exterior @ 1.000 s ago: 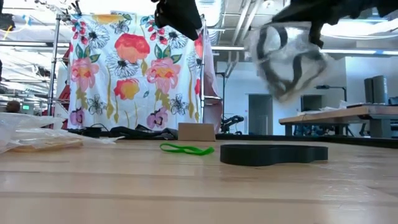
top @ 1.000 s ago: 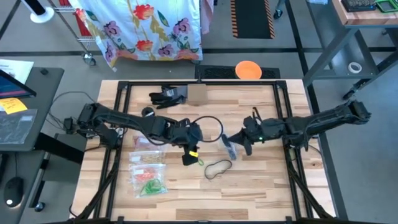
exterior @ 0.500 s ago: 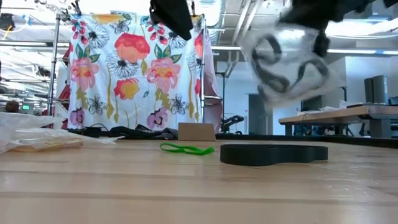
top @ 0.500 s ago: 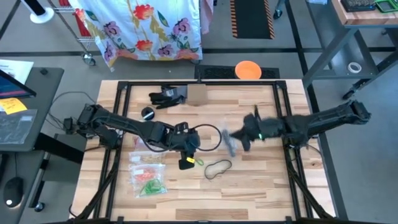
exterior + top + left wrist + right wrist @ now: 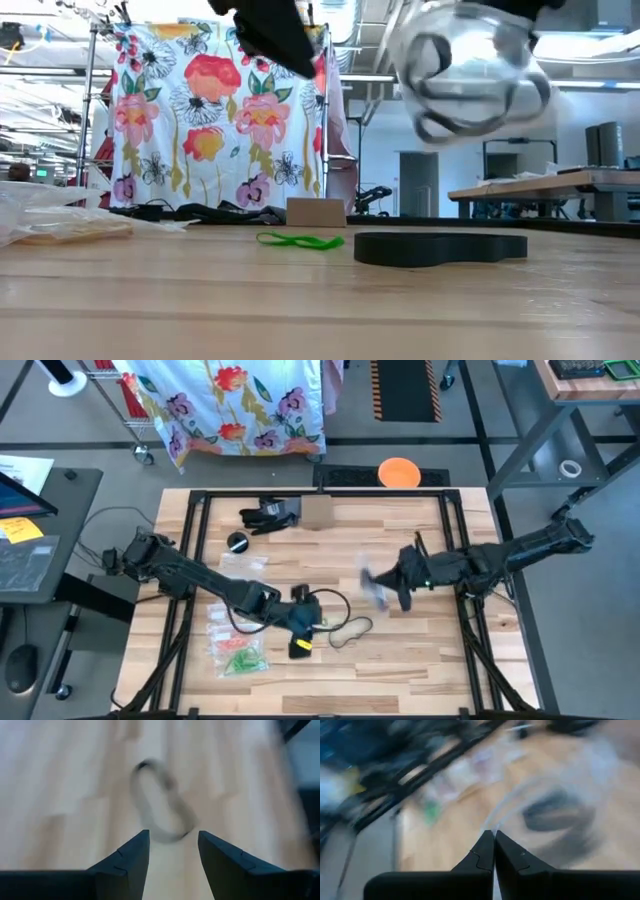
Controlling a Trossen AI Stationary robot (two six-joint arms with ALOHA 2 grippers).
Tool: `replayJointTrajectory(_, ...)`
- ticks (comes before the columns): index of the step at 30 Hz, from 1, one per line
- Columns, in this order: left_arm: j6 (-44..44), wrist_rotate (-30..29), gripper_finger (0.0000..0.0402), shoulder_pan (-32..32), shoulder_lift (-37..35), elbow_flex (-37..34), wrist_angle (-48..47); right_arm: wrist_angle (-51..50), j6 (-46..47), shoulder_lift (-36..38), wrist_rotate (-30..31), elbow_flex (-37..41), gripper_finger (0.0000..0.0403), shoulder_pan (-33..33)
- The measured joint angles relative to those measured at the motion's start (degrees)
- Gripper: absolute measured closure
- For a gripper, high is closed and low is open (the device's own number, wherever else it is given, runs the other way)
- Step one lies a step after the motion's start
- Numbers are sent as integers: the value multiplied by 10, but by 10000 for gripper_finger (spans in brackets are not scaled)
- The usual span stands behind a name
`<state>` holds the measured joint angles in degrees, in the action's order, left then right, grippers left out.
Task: Sort rubber bands
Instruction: Put the black rubber band into the transparent zip bag
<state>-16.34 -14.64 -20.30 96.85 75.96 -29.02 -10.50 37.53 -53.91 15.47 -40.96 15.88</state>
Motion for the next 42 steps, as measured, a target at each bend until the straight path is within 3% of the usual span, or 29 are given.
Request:
replayJointTrajectory(4,-77,23,238,-8,24,-77,214,-17,-18,27,73,26,403,57)
replayJointTrajectory(10,-110,-34,238,-22,129,-72,324,12,-24,70,99,73,403,79)
replayJointTrajectory(17,-115,-95,238,-6,233,-28,318,43,-4,55,86,100,403,61)
replayJointTrajectory(23,-128,-128,238,6,266,-12,279,72,-1,39,55,98,403,55)
replayJointTrajectory(26,-142,-115,241,8,266,-17,268,80,-14,38,52,99,403,57)
replayJointTrajectory(29,-165,-107,274,7,264,-14,261,90,-31,26,82,99,403,63)
replayJointTrajectory(34,-162,-103,388,-9,254,8,220,104,-44,11,98,98,403,61)
replayJointTrajectory(39,-132,-97,396,-21,228,47,160,98,-7,1,74,98,403,44)
replayJointTrajectory(42,-90,-146,399,-31,195,73,146,54,39,-15,-32,98,403,11)
